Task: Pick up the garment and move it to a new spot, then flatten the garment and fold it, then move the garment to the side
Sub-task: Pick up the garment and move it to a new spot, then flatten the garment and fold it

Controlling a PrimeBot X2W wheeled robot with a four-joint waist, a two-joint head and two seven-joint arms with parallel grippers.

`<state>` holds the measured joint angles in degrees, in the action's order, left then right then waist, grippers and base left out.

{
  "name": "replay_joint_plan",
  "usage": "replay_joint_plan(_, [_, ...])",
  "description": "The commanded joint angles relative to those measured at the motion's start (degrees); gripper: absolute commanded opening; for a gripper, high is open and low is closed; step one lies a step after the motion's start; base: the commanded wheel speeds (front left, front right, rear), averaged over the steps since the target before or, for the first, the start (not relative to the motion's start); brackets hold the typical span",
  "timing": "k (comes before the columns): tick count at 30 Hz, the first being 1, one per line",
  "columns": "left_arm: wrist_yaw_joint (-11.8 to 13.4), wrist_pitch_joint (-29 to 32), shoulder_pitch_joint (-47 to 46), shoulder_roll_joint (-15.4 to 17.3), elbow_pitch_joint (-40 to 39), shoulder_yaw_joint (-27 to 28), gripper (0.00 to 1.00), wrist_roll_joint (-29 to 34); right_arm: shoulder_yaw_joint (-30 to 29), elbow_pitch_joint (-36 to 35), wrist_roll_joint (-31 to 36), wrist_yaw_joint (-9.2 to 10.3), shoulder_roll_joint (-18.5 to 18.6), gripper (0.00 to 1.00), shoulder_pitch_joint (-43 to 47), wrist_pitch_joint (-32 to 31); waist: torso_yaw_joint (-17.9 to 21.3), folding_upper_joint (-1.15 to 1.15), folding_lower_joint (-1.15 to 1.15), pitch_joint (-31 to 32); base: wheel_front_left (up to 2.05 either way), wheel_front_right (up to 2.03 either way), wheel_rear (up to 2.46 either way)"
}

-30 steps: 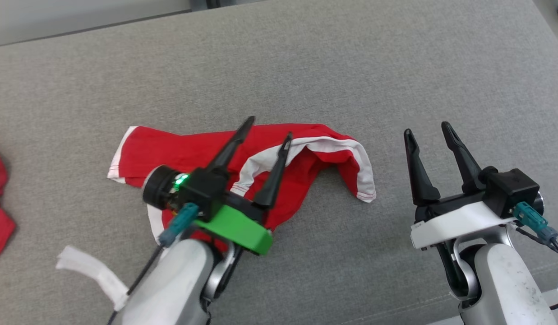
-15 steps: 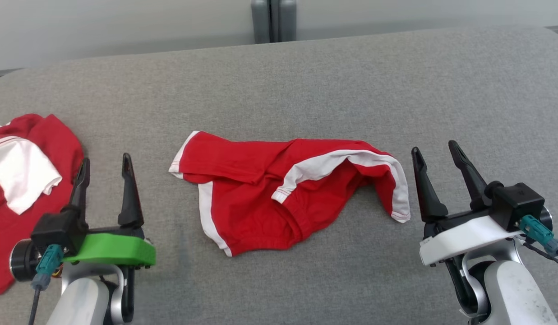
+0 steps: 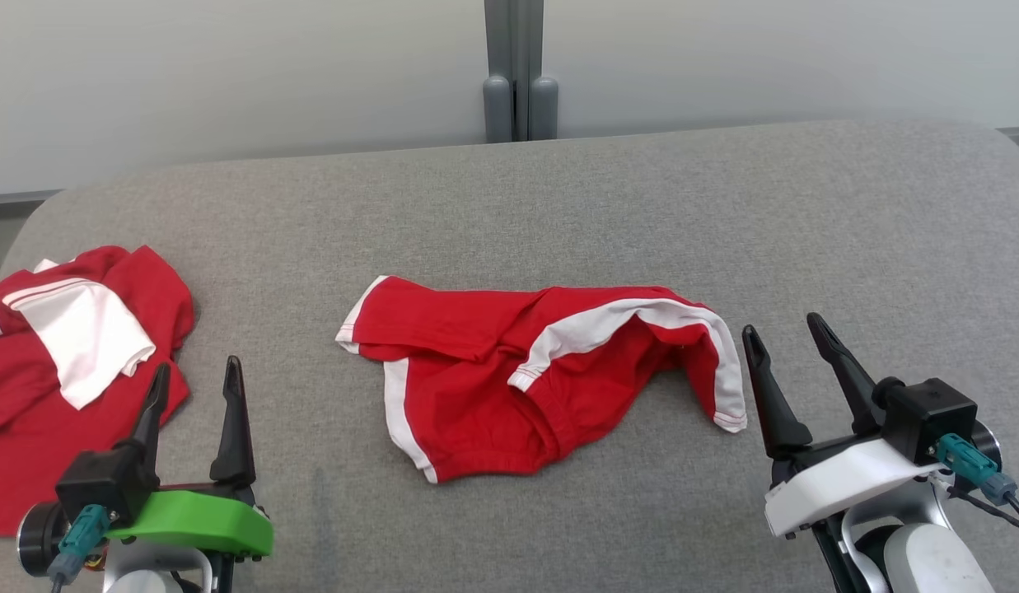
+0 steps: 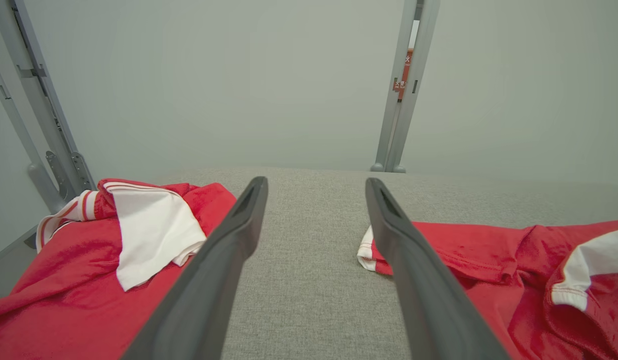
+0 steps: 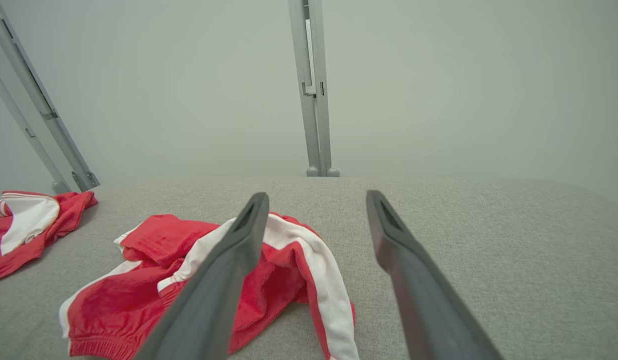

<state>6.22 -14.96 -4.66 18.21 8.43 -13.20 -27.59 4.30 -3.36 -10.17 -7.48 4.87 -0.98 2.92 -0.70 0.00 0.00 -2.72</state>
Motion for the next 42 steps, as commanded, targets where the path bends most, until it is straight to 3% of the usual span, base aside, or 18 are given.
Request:
replay_joint_plan(1, [-0.2,-0.2,1.2,0.3,0.3,-0.2,1.00,0.2,0.0,-0.5,-0.2,-0.03,0.2,1.00,1.1,-0.3,0.2,0.00,0.00,0.6,0.00,0.00,0.00])
replay_joint_plan(20, [0.3,0.5,1.0,-0.1,-0.2,-1.8,1.00,0.8,-0.6,-1.9,0.2,-0.03,-0.2,1.00,1.2,-1.2,0.2,0.00,0.00,-0.2,0.00,0.00,0.00])
replay_joint_plan(25, [-2.0,4.5,-3.9,-1.0,-2.7,-5.8,1.00,1.6,-0.9,-2.7,0.4,-0.03,-0.3,1.00,0.2,-1.4,-0.1,0.00,0.00,-2.9,0.00,0.00,0.00])
replay_joint_plan(31, [-6.3,13.0,-11.7,-4.5,-2.6,-13.7,1.00,2.4,-0.6,-3.2,0.9,-0.03,-0.3,1.00,-1.6,-1.4,0.6,0.00,0.00,-7.5,0.00,0.00,0.00])
replay_joint_plan(36, [-9.5,19.1,-16.1,-7.9,1.7,-18.9,1.00,1.3,-0.4,-3.0,1.1,-0.03,-0.5,1.00,-3.3,-0.7,2.2,0.00,0.00,-10.5,0.00,0.00,0.00])
replay_joint_plan(42, [-11.2,21.3,-18.7,-9.9,8.8,-20.6,1.00,-0.8,-0.4,-1.9,1.0,-0.03,-0.9,1.00,-4.2,-0.1,4.1,0.00,0.00,-12.3,0.00,0.00,0.00])
